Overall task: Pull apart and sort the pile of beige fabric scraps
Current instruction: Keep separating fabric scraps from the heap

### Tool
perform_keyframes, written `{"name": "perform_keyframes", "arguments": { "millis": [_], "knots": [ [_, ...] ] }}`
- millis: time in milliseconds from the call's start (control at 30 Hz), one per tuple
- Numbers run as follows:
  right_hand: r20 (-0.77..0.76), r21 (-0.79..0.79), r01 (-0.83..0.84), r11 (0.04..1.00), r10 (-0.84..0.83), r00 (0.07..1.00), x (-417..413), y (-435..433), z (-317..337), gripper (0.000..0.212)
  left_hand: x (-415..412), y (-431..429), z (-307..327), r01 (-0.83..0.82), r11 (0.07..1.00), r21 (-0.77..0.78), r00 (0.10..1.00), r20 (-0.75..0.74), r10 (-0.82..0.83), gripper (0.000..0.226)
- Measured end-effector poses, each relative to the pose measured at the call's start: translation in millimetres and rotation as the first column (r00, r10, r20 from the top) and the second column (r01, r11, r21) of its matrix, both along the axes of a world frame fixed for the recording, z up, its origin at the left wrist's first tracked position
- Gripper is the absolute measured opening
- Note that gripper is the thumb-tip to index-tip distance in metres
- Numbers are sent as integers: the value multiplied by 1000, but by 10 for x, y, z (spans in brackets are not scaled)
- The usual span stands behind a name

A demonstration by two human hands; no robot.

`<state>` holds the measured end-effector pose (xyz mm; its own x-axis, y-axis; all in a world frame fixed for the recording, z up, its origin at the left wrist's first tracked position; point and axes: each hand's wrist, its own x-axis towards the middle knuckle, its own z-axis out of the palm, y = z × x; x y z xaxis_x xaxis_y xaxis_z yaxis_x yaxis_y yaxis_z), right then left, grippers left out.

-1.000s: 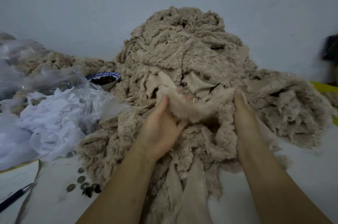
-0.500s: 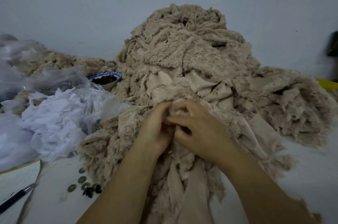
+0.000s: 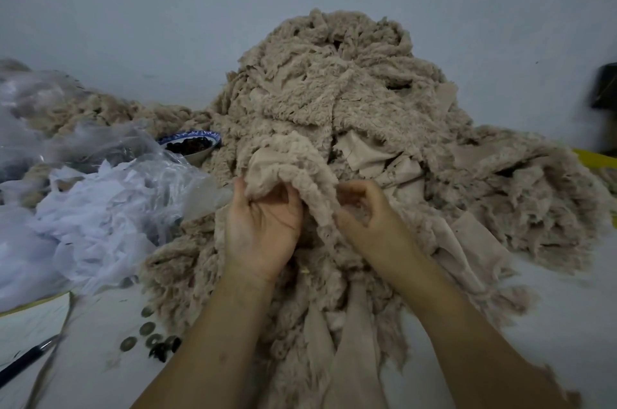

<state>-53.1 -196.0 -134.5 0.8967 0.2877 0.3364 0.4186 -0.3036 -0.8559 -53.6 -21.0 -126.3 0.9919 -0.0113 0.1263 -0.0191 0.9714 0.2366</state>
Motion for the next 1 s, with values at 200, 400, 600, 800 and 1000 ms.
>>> {"name": "perform_keyframes", "arguments": {
  "millis": [200, 400, 600, 800, 1000],
  "knots": [
    [242, 67, 433, 899, -435, 867, 62, -73, 19, 23, 48, -60, 24, -154, 947, 283, 973, -124, 196, 24],
    [354, 261, 406, 876, -478, 804, -5, -91, 129, 16, 47, -134, -9, -144, 825, 547, 935, -197, 294, 35],
    [60, 369, 245, 897, -286, 956, 43, -69, 116, 20, -20, -106, 30, 42, 950, 309, 980, -200, 21, 53],
    [29, 321, 266, 909, -290, 957, 46, -21, 88, 19, -119, -307, 41, 125, 613, 780, 986, -32, -161, 57],
    [-122, 334, 109, 936, -71, 990, 54, -45, 47, 43, -45, -239, 64, 118, 912, 393, 985, -164, -57, 25]
  ]
}}
